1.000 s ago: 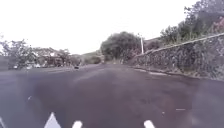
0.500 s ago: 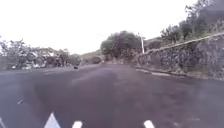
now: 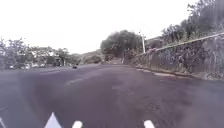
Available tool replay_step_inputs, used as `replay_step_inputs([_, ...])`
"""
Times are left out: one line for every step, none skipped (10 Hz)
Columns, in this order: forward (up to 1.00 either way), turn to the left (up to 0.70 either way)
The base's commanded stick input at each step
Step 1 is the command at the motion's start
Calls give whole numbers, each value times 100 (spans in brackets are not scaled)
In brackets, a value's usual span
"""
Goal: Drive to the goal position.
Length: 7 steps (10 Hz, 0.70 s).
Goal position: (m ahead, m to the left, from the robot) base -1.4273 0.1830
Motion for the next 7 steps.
replay_step_inputs([70,0])
replay_step_inputs([70,0])
replay_step_inputs([70,0])
replay_step_inputs([70,0])
replay_step_inputs([70,0])
replay_step_inputs([70,0])
replay_step_inputs([70,0])
